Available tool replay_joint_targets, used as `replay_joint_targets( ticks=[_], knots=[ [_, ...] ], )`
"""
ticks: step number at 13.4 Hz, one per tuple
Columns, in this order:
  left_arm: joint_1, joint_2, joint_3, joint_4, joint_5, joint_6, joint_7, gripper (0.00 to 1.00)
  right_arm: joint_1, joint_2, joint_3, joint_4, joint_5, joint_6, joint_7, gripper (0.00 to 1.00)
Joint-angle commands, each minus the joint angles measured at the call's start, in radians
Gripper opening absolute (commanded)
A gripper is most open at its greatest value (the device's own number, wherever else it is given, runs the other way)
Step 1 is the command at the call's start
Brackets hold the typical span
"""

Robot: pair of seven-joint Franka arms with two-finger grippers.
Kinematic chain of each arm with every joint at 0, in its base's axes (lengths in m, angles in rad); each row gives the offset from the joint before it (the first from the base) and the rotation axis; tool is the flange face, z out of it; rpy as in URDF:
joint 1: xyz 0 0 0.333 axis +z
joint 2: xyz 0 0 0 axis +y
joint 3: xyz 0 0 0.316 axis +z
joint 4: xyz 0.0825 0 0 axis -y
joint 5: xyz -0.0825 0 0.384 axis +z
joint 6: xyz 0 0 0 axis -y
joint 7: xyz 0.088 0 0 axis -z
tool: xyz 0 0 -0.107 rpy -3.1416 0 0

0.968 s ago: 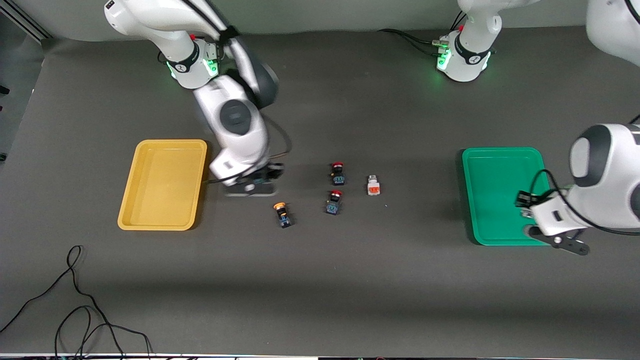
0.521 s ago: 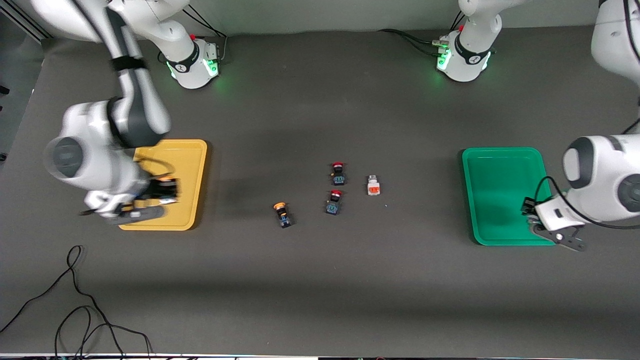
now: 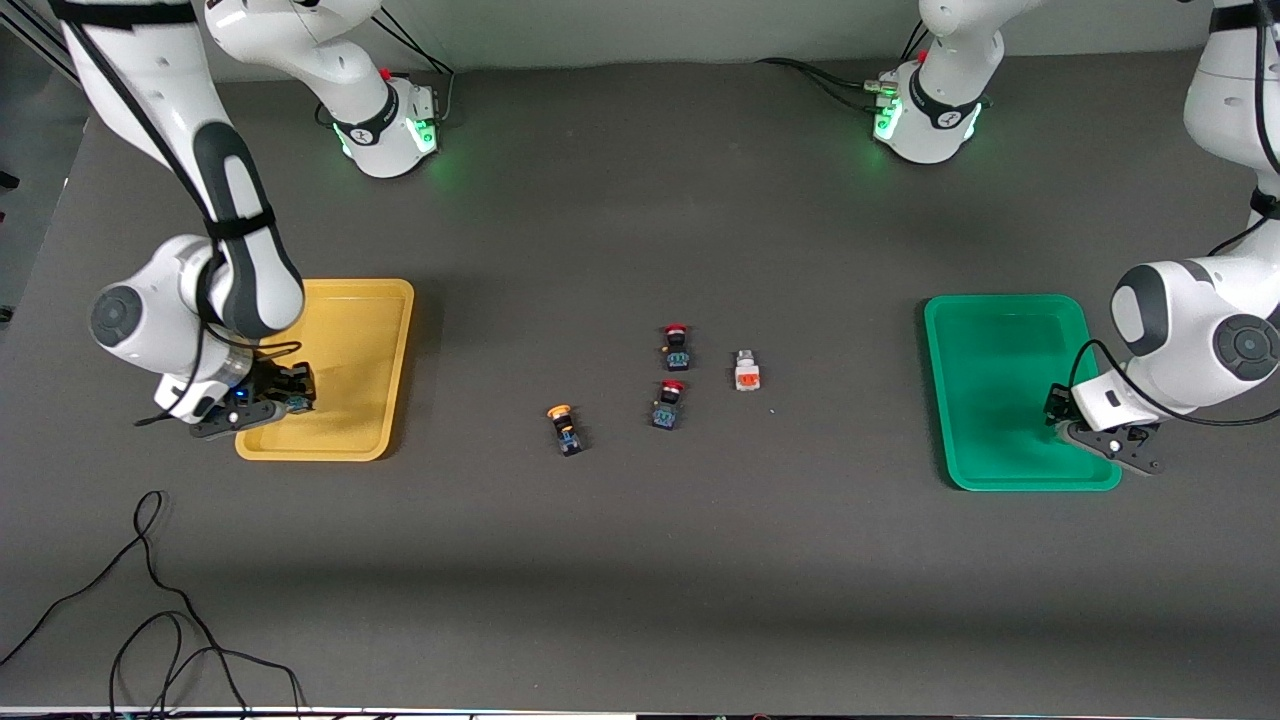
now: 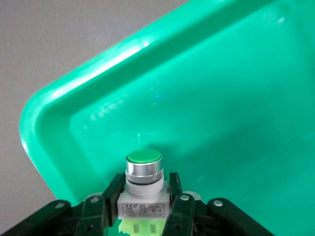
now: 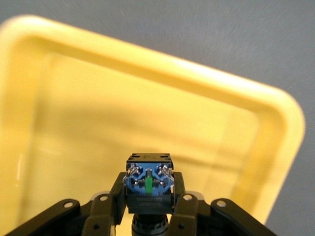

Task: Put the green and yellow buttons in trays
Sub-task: 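Place the green button in the green tray while the right gripper places the yellow button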

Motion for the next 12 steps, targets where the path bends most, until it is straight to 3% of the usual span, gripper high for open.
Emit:
replay_joint_targets(
  ticks=[1,2,4,6,8,9,10,12],
  knots=[
    [-0.013,0.006,-0.001,-0.012,0.004,-0.015,-0.177,0.00,-0.001,0.028,-0.001,0.043,0.039,-0.008,-0.041,0.90],
    [-0.021,0.004,-0.006,-0.012,0.004,-0.062,-0.276,0.00,-0.001,0.026,-0.003,0.054,0.039,-0.016,-0.032,1.00],
    [-0.047,-0.004,-0.006,-0.004,0.004,-0.115,-0.380,0.00,0.002,0.010,-0.004,0.083,0.040,-0.062,-0.022,1.00],
    [-0.047,-0.002,-0.004,-0.004,0.004,-0.116,-0.442,0.00,0.011,-0.006,-0.013,0.158,0.023,-0.192,0.023,1.00],
    [-0.042,0.001,-0.004,0.000,0.011,-0.118,-0.435,0.00,0.028,-0.017,-0.022,0.242,-0.039,-0.307,0.100,1.00],
    [-0.047,-0.001,-0.004,0.003,0.012,-0.118,-0.436,0.05,0.039,-0.021,-0.021,0.288,-0.090,-0.362,0.173,1.00],
    [-0.049,-0.002,-0.004,0.006,0.015,-0.124,-0.419,0.97,0.065,-0.023,-0.018,0.346,-0.122,-0.432,0.253,1.00],
    [-0.053,-0.025,-0.012,0.025,0.015,-0.179,-0.396,1.00,0.153,-0.014,-0.018,0.428,-0.135,-0.516,0.423,1.00]
  ],
)
